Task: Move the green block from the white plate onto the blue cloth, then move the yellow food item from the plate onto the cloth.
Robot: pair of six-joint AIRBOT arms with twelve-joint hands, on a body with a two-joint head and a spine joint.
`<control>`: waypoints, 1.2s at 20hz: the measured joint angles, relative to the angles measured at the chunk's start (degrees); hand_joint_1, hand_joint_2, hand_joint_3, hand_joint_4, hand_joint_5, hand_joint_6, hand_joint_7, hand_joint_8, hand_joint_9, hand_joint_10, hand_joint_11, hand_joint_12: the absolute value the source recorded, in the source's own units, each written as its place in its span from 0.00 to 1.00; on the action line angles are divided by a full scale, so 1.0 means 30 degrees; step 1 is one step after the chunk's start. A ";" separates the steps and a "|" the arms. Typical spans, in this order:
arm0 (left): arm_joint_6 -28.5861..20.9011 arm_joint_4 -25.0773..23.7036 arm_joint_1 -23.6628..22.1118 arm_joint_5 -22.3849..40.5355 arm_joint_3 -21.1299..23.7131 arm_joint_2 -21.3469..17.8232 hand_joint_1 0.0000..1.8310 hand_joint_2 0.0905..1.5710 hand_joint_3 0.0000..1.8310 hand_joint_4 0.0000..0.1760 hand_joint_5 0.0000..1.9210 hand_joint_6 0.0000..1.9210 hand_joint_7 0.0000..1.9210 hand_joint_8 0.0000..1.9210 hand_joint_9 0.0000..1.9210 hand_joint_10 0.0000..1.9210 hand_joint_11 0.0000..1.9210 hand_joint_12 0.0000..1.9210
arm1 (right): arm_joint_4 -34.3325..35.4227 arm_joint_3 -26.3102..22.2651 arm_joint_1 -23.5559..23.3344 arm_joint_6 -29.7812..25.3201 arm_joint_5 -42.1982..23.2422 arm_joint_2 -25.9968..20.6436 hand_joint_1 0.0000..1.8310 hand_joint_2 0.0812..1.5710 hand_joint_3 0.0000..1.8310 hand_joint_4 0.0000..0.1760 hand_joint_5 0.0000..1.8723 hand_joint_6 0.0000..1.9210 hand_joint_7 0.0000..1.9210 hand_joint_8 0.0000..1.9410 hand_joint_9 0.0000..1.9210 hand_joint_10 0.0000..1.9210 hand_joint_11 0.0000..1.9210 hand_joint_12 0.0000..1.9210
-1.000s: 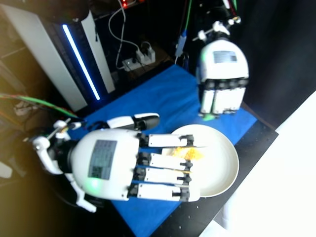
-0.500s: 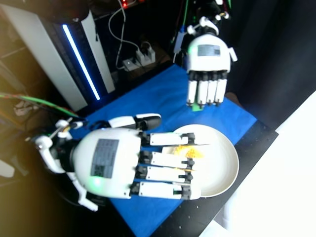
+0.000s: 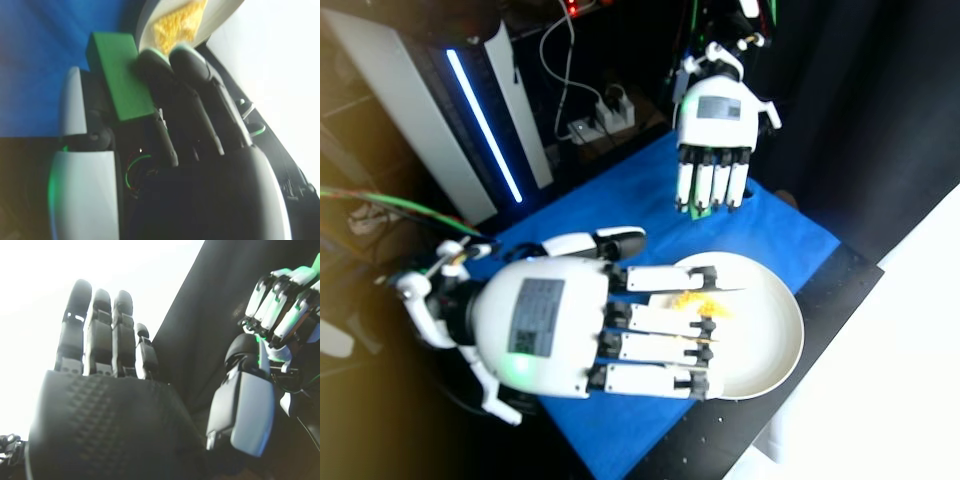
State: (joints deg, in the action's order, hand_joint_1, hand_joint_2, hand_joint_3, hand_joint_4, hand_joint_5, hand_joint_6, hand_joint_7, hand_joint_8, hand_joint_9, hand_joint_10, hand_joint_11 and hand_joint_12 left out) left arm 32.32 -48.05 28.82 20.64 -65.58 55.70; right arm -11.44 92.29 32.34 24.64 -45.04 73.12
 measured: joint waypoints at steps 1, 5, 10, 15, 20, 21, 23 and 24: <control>-0.0073 -0.0007 0.0102 -0.0080 -0.0022 0.0007 0.68 0.71 0.00 0.00 0.48 0.51 0.49 0.60 0.46 0.77 0.38 0.92 | 0.0007 0.0000 0.0000 -0.0007 0.0000 0.0007 0.25 0.53 0.00 0.71 0.03 0.00 0.20 0.00 0.16 0.00 0.00 0.55; -0.0073 0.0393 0.0444 -0.0153 -0.0452 0.0182 0.69 0.69 0.00 0.00 0.53 0.36 0.53 0.60 0.50 0.57 0.40 0.77 | -0.0080 0.0000 0.0000 0.0000 0.0000 0.0044 0.25 0.53 0.00 0.66 0.03 0.00 0.21 0.00 0.19 0.00 0.00 0.63; -0.1326 0.0452 0.1173 -0.0503 -0.1384 0.0736 0.69 0.69 0.00 0.00 0.51 0.40 0.52 0.60 0.52 0.49 0.44 0.76 | -0.0124 0.0036 0.0000 0.0000 0.0051 0.0102 0.25 0.54 0.00 0.65 0.03 0.00 0.21 0.00 0.19 0.00 0.00 0.61; -0.1647 0.0452 0.1443 -0.0794 -0.1683 0.1042 0.74 0.68 0.00 0.00 0.53 0.36 0.52 0.51 0.52 0.60 0.42 0.68 | -0.0131 0.0036 0.0000 0.0000 0.0058 0.0117 0.22 0.57 0.00 0.61 0.03 0.00 0.21 0.00 0.20 0.00 0.00 0.62; -0.1647 0.0488 0.1435 -0.0692 -0.1705 0.1042 0.69 0.68 0.00 0.00 0.50 0.46 0.54 0.51 0.48 0.38 0.35 0.68 | -0.0131 0.0036 0.0000 0.0000 0.0109 0.0124 0.23 0.56 0.00 0.67 0.03 0.00 0.20 0.00 0.19 0.00 0.00 0.60; -0.1647 0.0481 0.1413 -0.0627 -0.1756 0.1042 0.64 0.61 0.00 0.00 0.41 0.20 0.44 0.21 0.45 0.22 0.29 0.58 | -0.0138 0.0036 0.0000 0.0000 0.0109 0.0124 0.23 0.56 0.00 0.60 0.03 0.00 0.21 0.00 0.19 0.00 0.00 0.60; -0.1647 0.0459 0.1377 -0.0648 -0.1785 0.1042 0.62 0.53 0.00 0.00 0.36 0.02 0.40 0.02 0.43 0.05 0.29 0.39 | -0.0131 0.0036 0.0000 0.0000 0.0109 0.0160 0.24 0.57 0.00 0.61 0.03 0.00 0.22 0.00 0.20 0.00 0.00 0.61; -0.1654 0.0452 0.1355 -0.0627 -0.1785 0.1042 0.61 0.51 0.00 0.00 0.34 0.00 0.39 0.00 0.43 0.02 0.28 0.34 | -0.0138 0.0036 0.0000 0.0000 0.0109 0.0182 0.24 0.57 0.00 0.65 0.03 0.00 0.22 0.00 0.20 0.00 0.00 0.61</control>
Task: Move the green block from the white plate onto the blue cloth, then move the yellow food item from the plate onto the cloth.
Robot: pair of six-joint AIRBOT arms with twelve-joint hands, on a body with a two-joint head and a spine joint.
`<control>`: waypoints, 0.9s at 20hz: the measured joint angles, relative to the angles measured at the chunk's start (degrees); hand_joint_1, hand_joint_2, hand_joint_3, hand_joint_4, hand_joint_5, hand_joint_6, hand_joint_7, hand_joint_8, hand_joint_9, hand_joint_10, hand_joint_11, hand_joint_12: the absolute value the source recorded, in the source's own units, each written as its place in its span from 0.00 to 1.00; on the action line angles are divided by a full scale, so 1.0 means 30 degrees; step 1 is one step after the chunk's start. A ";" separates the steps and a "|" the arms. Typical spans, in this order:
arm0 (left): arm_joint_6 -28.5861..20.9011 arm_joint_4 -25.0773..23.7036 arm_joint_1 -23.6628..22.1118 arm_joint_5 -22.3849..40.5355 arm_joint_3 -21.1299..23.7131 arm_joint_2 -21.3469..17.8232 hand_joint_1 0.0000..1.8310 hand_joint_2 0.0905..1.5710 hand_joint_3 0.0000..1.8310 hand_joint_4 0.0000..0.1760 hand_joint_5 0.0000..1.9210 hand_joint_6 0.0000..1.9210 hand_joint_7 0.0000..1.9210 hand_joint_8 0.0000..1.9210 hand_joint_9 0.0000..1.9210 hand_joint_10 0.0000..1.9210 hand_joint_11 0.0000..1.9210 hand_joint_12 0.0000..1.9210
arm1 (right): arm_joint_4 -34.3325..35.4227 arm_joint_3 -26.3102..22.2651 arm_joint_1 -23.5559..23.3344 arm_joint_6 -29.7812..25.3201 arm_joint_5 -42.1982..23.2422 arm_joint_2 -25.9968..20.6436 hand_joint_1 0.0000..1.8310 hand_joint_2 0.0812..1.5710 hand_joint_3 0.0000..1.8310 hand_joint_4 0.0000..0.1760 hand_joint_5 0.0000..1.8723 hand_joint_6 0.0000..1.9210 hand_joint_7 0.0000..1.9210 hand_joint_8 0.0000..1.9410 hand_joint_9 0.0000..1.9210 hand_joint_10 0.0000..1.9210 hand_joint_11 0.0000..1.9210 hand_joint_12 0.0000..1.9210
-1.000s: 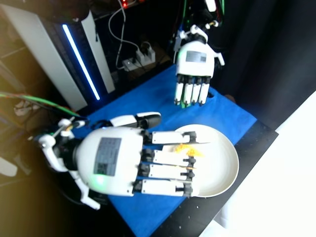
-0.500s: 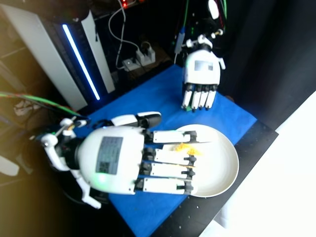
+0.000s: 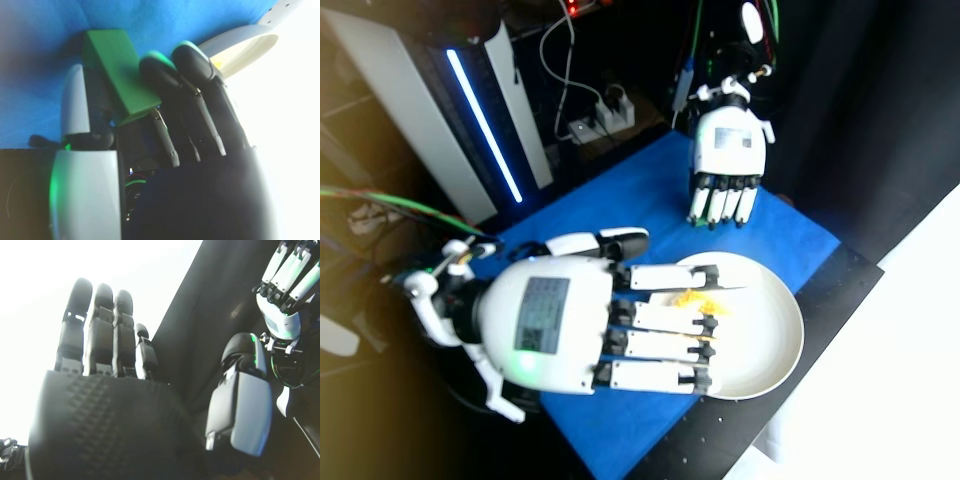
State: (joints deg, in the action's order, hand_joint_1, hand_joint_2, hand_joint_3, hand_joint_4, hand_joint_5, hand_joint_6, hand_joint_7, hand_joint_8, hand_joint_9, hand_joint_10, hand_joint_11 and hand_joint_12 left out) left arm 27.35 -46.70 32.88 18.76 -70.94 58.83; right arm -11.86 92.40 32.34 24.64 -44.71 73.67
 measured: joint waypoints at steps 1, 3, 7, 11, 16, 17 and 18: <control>-0.0073 -0.0022 -0.0095 -0.0015 -0.0036 0.0000 0.61 0.51 0.00 0.00 0.29 0.00 0.37 0.00 0.41 0.00 0.28 0.27 | -0.0007 0.0000 0.0000 0.0000 0.0000 0.0015 0.24 0.55 0.00 0.76 0.03 0.00 0.21 0.00 0.19 0.00 0.00 0.61; -0.0073 -0.0007 -0.0211 0.0131 -0.0080 0.0000 0.60 0.51 0.00 0.03 0.22 0.00 0.35 0.00 0.38 0.00 0.26 0.17 | 0.0000 0.0000 0.0000 0.0000 0.0000 0.0015 0.25 0.55 0.00 0.73 0.03 0.00 0.21 0.00 0.20 0.00 0.00 0.61; -0.0073 -0.0051 -0.0430 0.0146 0.0029 -0.0153 0.51 0.46 0.00 0.34 0.15 0.00 0.29 0.00 0.32 0.00 0.24 0.15 | -0.0007 0.0000 0.0000 0.0000 0.0000 0.0015 0.23 0.56 0.00 0.63 0.02 0.00 0.22 0.00 0.21 0.01 0.00 0.62; -0.0109 -0.0109 -0.1311 0.0342 0.0488 -0.1239 0.43 0.48 0.00 0.43 0.09 0.00 0.22 0.00 0.25 0.00 0.01 0.70 | -0.0510 0.0117 0.0000 0.0000 0.0080 0.0015 0.24 0.54 0.00 0.67 0.03 0.00 0.19 0.00 0.19 0.00 0.00 0.63; -0.0109 0.0015 -0.3614 0.0962 0.0597 -0.2127 0.26 0.49 0.00 0.93 0.01 0.00 0.12 0.00 0.16 0.00 0.00 0.45 | -0.2317 0.1800 0.0000 -0.0007 0.1239 0.1049 0.19 0.54 0.00 0.61 0.03 0.00 0.20 0.00 0.18 0.00 0.01 0.56; -0.0109 0.0539 -0.3978 0.1581 0.0313 -0.2127 0.28 0.48 0.00 0.99 0.02 0.00 0.13 0.00 0.17 0.00 0.02 0.38 | -0.2674 0.2142 -0.0022 -0.0022 0.1712 0.1239 0.20 0.52 0.00 0.56 0.04 0.00 0.15 0.00 0.16 0.00 0.01 0.53; -0.0124 0.0823 -0.3985 0.1763 0.0080 -0.2127 0.31 0.47 0.00 1.00 0.04 0.00 0.13 0.00 0.18 0.00 0.04 0.32 | -0.3104 0.2200 -0.0204 -0.0044 0.2040 0.1326 0.22 0.50 0.00 0.60 0.05 0.00 0.10 0.00 0.14 0.00 0.02 0.52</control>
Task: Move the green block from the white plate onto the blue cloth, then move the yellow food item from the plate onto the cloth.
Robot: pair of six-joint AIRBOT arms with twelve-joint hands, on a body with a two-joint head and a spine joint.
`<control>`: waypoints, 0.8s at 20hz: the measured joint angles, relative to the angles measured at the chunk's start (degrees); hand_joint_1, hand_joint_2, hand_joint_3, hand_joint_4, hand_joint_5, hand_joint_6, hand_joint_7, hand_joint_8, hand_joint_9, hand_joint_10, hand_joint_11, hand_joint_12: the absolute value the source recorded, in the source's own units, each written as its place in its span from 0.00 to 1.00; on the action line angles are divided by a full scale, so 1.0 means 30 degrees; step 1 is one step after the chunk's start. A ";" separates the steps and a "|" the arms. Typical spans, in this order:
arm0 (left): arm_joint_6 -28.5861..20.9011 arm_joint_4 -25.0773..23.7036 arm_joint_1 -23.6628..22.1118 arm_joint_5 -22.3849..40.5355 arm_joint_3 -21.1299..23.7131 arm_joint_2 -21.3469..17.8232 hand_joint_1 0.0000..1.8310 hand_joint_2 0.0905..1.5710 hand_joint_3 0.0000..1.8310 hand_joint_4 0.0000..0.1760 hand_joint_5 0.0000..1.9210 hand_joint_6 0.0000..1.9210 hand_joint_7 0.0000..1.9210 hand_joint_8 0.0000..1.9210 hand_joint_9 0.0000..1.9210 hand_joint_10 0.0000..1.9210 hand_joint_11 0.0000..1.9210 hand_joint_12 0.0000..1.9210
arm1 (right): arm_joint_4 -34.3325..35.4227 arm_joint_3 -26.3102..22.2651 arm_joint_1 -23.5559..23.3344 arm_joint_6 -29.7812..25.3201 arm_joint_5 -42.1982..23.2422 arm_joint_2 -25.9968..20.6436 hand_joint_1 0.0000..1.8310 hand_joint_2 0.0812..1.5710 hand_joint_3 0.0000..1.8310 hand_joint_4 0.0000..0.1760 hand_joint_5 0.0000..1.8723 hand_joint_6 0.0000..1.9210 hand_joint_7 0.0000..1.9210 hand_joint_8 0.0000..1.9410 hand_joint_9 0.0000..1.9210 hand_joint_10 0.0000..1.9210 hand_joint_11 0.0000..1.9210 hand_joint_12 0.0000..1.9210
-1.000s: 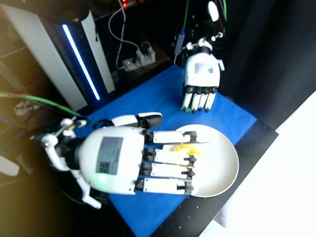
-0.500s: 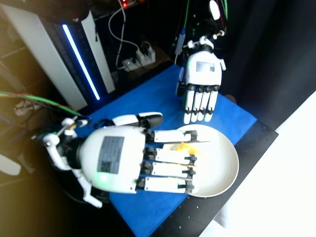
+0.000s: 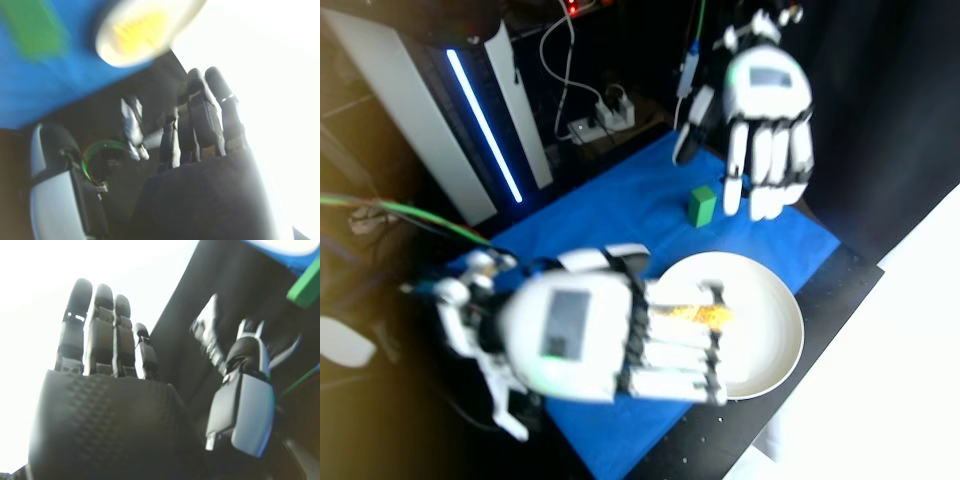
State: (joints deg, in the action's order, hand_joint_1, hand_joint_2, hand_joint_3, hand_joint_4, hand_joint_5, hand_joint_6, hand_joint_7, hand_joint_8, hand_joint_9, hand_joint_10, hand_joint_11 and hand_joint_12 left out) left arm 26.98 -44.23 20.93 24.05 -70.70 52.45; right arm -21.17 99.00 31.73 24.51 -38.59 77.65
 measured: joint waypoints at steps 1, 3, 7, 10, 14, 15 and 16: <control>0.0197 0.0430 0.0000 -0.0066 -0.0321 0.0007 0.27 0.50 0.00 0.97 0.04 0.00 0.13 0.00 0.17 0.00 0.07 0.25 | -0.0772 0.0233 -0.0328 0.0000 0.0510 0.0175 0.21 0.49 0.00 0.57 0.04 0.00 0.07 0.00 0.13 0.00 0.02 0.49; 0.1617 0.2055 -0.0058 -0.0736 -0.0860 0.0007 0.23 0.55 0.00 1.00 0.01 0.00 0.08 0.00 0.11 0.00 0.08 0.12 | -0.1843 0.0874 -0.1107 0.0007 0.1268 0.0707 0.24 0.50 0.00 0.72 0.03 0.00 0.04 0.00 0.07 0.00 0.00 0.41; 0.1829 0.2419 -0.0962 -0.2186 -0.2018 0.0284 0.27 0.48 0.00 1.00 0.00 0.00 0.04 0.00 0.04 0.00 0.04 0.07 | -0.5005 0.1887 -0.2040 -0.0029 0.2171 0.2018 0.29 0.52 0.00 0.84 0.03 0.00 0.00 0.00 0.00 0.00 0.00 0.03; 0.2098 0.2259 -0.1311 -0.3395 -0.2390 0.0656 0.28 0.49 0.00 1.00 0.00 0.00 0.03 0.00 0.03 0.00 0.03 0.06 | -0.7053 0.2412 -0.2608 -0.0087 0.2696 0.2732 0.32 0.54 0.00 0.57 0.03 0.00 0.06 0.00 0.07 0.01 0.01 0.22; 0.2149 0.2302 -0.1719 -0.3912 -0.2703 0.0678 0.31 0.41 0.00 1.00 0.00 0.00 0.05 0.00 0.04 0.00 0.00 0.05 | -0.8939 0.2943 -0.2659 -0.0087 0.3665 0.3235 0.25 0.47 0.00 0.32 0.05 0.00 0.21 0.00 0.27 0.02 0.09 0.76; 0.2149 0.2310 -0.1727 -0.3949 -0.2703 0.0692 0.31 0.41 0.00 1.00 0.00 0.00 0.05 0.00 0.04 0.00 0.00 0.05 | -0.8976 0.2943 -0.2659 -0.0102 0.3745 0.3249 0.25 0.47 0.00 0.32 0.05 0.00 0.21 0.00 0.27 0.02 0.09 0.76; 0.2149 0.2302 -0.1807 -0.3963 -0.2703 0.0692 0.33 0.43 0.00 1.00 0.00 0.00 0.05 0.00 0.06 0.01 0.00 0.05 | -0.8983 0.2958 -0.2659 -0.0102 0.3789 0.3322 0.26 0.46 0.00 0.15 0.05 0.00 0.23 0.01 0.31 0.03 0.14 0.78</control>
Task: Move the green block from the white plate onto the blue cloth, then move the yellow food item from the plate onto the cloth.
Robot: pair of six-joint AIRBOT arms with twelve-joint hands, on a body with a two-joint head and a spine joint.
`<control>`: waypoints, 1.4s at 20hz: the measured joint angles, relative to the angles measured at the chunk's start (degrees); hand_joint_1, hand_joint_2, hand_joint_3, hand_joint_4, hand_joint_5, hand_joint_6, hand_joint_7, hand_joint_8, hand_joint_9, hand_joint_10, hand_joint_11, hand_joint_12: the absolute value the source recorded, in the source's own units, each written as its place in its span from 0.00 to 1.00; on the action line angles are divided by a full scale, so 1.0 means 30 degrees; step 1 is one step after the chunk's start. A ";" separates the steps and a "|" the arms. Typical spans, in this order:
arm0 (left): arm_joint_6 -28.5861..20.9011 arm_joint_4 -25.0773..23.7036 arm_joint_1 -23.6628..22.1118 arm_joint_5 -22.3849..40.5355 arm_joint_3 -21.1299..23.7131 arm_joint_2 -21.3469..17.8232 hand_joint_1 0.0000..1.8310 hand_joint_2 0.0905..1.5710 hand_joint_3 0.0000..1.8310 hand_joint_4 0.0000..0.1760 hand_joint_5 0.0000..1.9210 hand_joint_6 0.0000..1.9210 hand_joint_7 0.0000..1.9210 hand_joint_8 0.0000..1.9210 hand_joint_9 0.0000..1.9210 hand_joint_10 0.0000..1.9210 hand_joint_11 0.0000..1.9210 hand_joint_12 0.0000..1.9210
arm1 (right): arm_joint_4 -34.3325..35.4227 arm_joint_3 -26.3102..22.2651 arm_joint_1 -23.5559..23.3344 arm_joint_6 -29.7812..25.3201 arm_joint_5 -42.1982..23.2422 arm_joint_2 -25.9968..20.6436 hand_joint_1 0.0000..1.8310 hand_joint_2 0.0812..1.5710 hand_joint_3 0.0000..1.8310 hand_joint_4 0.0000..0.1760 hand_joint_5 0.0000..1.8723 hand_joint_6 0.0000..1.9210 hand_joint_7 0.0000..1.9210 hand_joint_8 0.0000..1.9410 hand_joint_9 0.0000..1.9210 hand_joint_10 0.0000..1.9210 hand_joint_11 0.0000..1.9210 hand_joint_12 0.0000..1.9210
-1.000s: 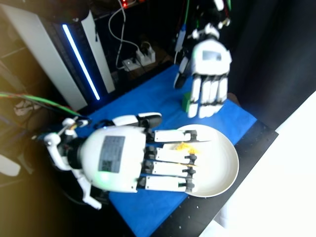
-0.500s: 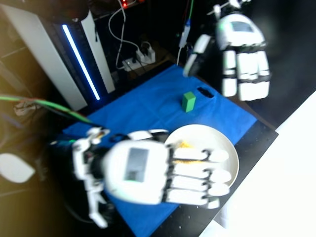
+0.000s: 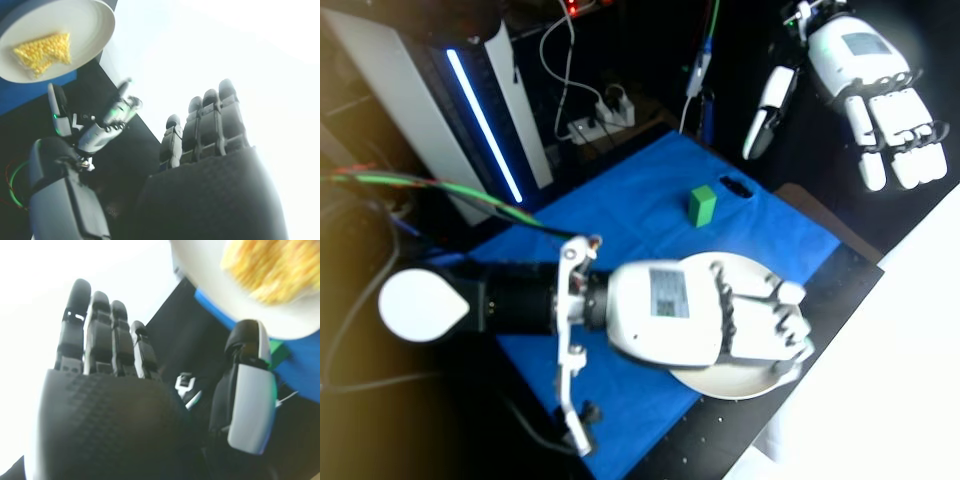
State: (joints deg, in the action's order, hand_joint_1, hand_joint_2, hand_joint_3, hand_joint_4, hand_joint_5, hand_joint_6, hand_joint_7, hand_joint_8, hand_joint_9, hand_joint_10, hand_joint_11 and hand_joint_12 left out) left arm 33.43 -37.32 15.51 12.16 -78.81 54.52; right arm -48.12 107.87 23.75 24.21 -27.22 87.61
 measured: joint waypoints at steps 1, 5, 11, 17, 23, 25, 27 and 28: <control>0.0007 0.0007 -0.0087 0.0015 0.0000 0.0000 0.34 0.44 0.00 1.00 0.00 0.00 0.05 0.00 0.06 0.01 0.00 0.04 | 0.0000 0.0066 -0.0007 0.0000 -0.0044 0.0080 0.25 0.49 0.00 0.13 0.04 0.00 0.25 0.01 0.31 0.03 0.12 0.80; 0.0000 0.0007 -0.0131 -0.0007 0.0000 0.0000 0.35 0.44 0.00 1.00 0.00 0.00 0.04 0.00 0.04 0.00 0.00 0.00 | 0.0015 0.0612 -0.0007 0.0000 0.0233 0.0656 0.27 0.50 0.00 0.20 0.03 0.00 0.22 0.00 0.28 0.01 0.04 0.82; 0.0000 0.0007 -0.0131 0.0000 0.0007 0.0000 0.33 0.46 0.00 1.00 0.00 0.00 0.06 0.00 0.07 0.01 0.00 0.00 | 0.0007 0.0772 0.0000 0.0007 0.0372 0.1064 0.29 0.47 0.00 0.13 0.01 0.00 0.14 0.00 0.19 0.00 0.00 0.69; 0.0000 0.0007 -0.0109 -0.0066 0.0066 0.0000 0.35 0.44 0.00 1.00 0.00 0.00 0.06 0.00 0.03 0.00 0.00 0.00 | 0.0066 0.0758 0.0401 0.0007 0.0437 0.1246 0.25 0.47 0.00 0.43 0.00 0.00 0.18 0.00 0.24 0.01 0.04 0.76; 0.0000 0.0007 -0.0109 -0.0087 0.0087 0.0000 0.36 0.45 0.00 1.00 0.00 0.00 0.05 0.00 0.01 0.00 0.00 0.00 | 0.0036 0.1217 0.0809 0.0007 0.0430 0.1887 0.24 0.49 0.00 0.46 0.01 0.00 0.18 0.00 0.25 0.01 0.08 0.76; 0.0000 0.0007 -0.0109 -0.0095 0.0102 0.0000 0.37 0.45 0.00 1.00 0.00 0.00 0.05 0.00 0.01 0.00 0.00 0.00 | 0.0087 0.1326 0.0925 0.0000 0.0401 0.1938 0.21 0.48 0.00 0.34 0.02 0.00 0.20 0.00 0.28 0.01 0.09 0.78; 0.0000 0.0007 -0.0109 -0.0095 0.0102 0.0000 0.33 0.46 0.00 1.00 0.00 0.00 0.05 0.00 0.03 0.01 0.02 0.01 | 0.0044 0.1399 0.0984 0.0000 0.0583 0.1938 0.25 0.50 0.00 0.22 0.07 0.01 0.22 0.00 0.29 0.01 0.11 0.74; 0.0007 0.0007 -0.0109 -0.0095 0.0102 0.0000 0.33 0.46 0.00 1.00 0.00 0.00 0.05 0.00 0.03 0.01 0.02 0.01 | 0.0087 0.1435 0.0984 0.0000 0.0619 0.1938 0.25 0.50 0.00 0.22 0.07 0.01 0.22 0.00 0.29 0.01 0.11 0.74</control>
State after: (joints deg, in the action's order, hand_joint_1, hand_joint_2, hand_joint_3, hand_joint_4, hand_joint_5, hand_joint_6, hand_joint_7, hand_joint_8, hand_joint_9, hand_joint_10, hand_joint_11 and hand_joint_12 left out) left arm 33.45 -37.30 15.18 11.88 -78.50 54.52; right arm -47.86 112.18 26.70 24.21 -25.36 93.43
